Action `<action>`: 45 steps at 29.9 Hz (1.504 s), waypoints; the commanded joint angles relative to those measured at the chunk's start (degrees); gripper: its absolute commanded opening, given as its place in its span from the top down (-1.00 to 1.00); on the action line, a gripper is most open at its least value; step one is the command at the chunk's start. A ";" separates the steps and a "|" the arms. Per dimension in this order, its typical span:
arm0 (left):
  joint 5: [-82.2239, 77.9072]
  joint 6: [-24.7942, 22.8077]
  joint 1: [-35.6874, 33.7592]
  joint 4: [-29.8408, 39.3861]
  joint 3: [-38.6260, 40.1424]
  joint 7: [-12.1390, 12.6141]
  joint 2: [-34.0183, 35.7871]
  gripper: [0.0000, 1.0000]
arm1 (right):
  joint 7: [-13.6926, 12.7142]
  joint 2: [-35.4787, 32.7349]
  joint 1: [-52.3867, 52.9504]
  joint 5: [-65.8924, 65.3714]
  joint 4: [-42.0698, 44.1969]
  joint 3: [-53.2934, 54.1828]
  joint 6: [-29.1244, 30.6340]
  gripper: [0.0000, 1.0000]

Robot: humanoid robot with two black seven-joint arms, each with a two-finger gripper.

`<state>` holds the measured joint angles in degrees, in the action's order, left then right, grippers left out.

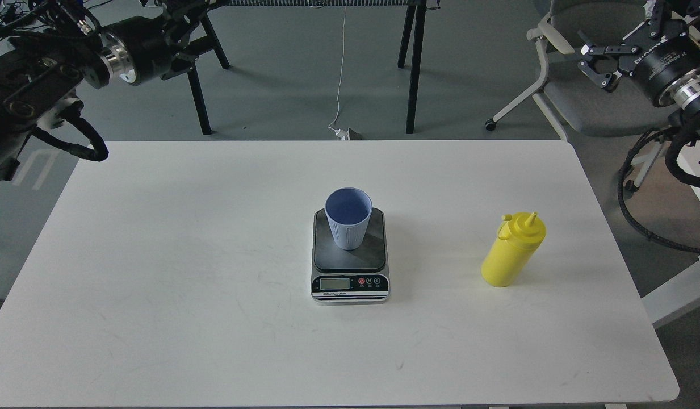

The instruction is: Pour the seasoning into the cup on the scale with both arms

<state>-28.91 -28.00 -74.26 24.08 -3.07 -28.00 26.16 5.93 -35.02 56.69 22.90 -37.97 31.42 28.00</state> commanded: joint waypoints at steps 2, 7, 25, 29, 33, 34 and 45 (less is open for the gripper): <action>0.00 0.00 -0.01 0.00 0.09 0.00 -0.32 -0.99 | -0.04 3.55 -2.10 1.70 0.88 4.17 0.00 -0.98; 0.00 0.00 0.00 0.00 0.00 0.00 -0.58 -0.99 | -0.47 5.84 -3.86 3.99 1.50 6.81 0.00 -0.98; -0.09 0.00 1.49 0.00 -0.35 0.00 -2.16 -0.99 | -7.59 10.85 -4.39 30.45 0.62 11.64 0.00 -0.98; -0.18 0.00 1.66 0.09 -0.44 0.00 -2.61 -0.99 | -7.86 12.78 -4.83 30.80 -0.79 15.68 0.00 -0.98; -0.18 0.00 1.75 0.00 -0.44 0.00 -2.61 -0.99 | -7.86 15.86 -5.36 33.00 -0.88 17.89 0.00 -0.98; -0.18 0.00 1.67 0.09 -0.44 0.00 -2.61 -0.99 | -7.86 16.13 -5.54 33.09 -0.96 17.80 0.00 -0.98; -0.18 0.00 2.81 0.09 -0.44 0.00 -2.43 -0.99 | -7.77 14.82 -9.31 33.88 -5.79 17.98 0.00 -0.98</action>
<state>-29.10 -28.00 -71.74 24.13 -3.52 -28.00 23.76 -1.90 -19.25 48.31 56.50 -42.07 49.30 28.00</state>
